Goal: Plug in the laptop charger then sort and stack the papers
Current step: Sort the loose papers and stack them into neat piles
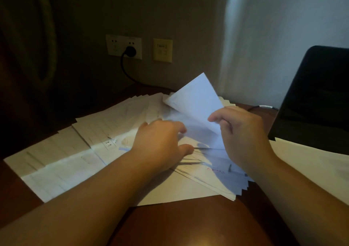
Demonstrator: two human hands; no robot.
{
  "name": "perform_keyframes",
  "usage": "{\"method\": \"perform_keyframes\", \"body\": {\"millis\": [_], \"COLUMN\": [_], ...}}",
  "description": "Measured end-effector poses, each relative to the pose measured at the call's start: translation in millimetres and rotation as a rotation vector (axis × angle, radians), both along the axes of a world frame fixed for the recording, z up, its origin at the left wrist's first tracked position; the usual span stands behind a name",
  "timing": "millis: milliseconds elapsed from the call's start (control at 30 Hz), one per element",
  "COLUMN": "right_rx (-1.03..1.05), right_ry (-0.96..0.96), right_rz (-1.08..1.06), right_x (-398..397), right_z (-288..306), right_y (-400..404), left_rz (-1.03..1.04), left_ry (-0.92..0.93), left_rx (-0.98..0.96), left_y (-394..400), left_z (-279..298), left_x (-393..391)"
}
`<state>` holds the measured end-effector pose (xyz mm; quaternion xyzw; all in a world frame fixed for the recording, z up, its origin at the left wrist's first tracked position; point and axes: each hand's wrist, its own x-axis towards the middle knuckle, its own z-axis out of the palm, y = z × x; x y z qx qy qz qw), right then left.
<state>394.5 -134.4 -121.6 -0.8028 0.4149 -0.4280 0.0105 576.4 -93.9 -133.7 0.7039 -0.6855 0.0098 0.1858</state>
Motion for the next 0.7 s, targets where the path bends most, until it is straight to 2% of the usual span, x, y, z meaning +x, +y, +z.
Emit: {"method": "perform_keyframes", "body": {"millis": [133,200,233,267,300,333,367,400,433,467,500,533,567,633,700], "right_rx": [0.076,0.147,0.168,0.182,0.194,0.202,0.209,0.213,0.212,0.207,0.2,0.19,0.186,0.179,0.184], "right_ry": [0.024,0.017,0.025,0.043,0.064,0.081,0.097,0.11,0.124,0.139,0.157,0.173,0.186,0.202,0.224], "right_rz": [-0.02,-0.003,0.013,0.031,0.048,0.064,0.076,0.086,0.095,0.103,0.109,0.118,0.127,0.135,0.131], "right_x": [4,3,3,3,3,3,3,4,4,5,5,5,5,5,6], "right_z": [-2,-3,-2,-2,-3,-3,-3,-3,-4,-4,-5,-5,-5,-4,-2], "right_y": [-1,-1,0,0,0,0,0,1,1,1,0,0,0,1,2], "left_rz": [0.007,-0.027,-0.121,-0.326,-0.634,-0.879,-1.105,-1.116,-0.958,-0.769,-0.431,-0.24,-0.172,-0.133,-0.11], "left_ry": [-0.012,-0.03,-0.038,-0.026,-0.002,0.376,0.607,0.598,0.364,0.042,-0.132,-0.153,-0.148,-0.08,-0.049], "left_rx": [0.039,-0.028,-0.124,-0.211,-0.41,-0.543,-0.593,-0.618,-0.632,-0.55,-0.489,-0.407,-0.334,-0.257,-0.264], "left_y": [-5,-8,-15,-14,-15,-16,-26,-32,-30,-35,-28,-21,-11,-3,-1], "left_z": [-2,-7,-15,-24,-40,-56,-67,-70,-61,-43,-25,-16,-7,3,8], "left_x": [2,8,9,13,16,24,33,39,37,32,27,22,19,12,9]}}
